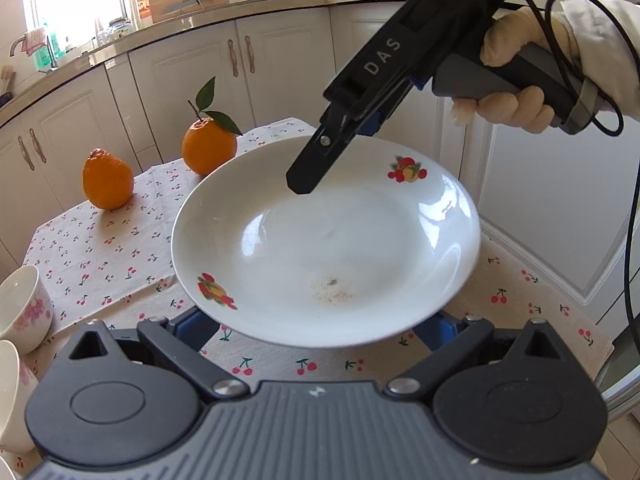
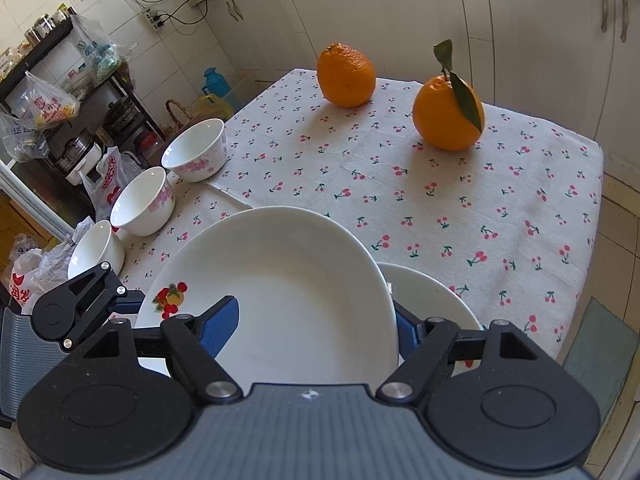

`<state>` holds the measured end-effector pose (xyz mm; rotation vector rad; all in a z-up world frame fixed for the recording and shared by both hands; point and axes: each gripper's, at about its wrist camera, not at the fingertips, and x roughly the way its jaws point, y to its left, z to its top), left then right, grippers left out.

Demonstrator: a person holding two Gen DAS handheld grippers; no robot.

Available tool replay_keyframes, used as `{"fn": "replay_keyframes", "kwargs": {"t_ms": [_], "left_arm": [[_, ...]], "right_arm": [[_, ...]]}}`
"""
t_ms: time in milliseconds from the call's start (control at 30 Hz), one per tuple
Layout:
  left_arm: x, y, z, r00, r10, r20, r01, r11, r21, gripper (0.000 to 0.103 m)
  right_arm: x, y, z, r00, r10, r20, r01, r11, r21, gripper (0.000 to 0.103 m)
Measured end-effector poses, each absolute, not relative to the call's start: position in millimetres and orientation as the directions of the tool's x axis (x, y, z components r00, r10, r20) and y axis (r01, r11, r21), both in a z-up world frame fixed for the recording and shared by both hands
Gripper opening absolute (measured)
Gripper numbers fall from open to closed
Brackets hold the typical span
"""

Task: Organize plates and bowls
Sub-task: 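Lift the white plate with the right gripper and carry it toward the plate stack, then lower the plate onto the stacked plates and open the right gripper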

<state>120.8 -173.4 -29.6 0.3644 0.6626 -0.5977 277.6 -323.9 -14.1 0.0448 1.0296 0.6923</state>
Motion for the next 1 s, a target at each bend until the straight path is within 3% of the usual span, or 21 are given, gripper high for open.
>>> {"fn": "replay_keyframes", "kwargs": {"t_ms": [1000], "left_arm": [[128.4, -192.3, -41.4, 0.579, -0.441, -0.686, 0.673, 0.733, 0.096, 0.1]], "right_arm": [[261.0, -359.9, -41.4, 0.345, 0.485, -0.804, -0.425, 0.844, 0.326, 0.083]]}}
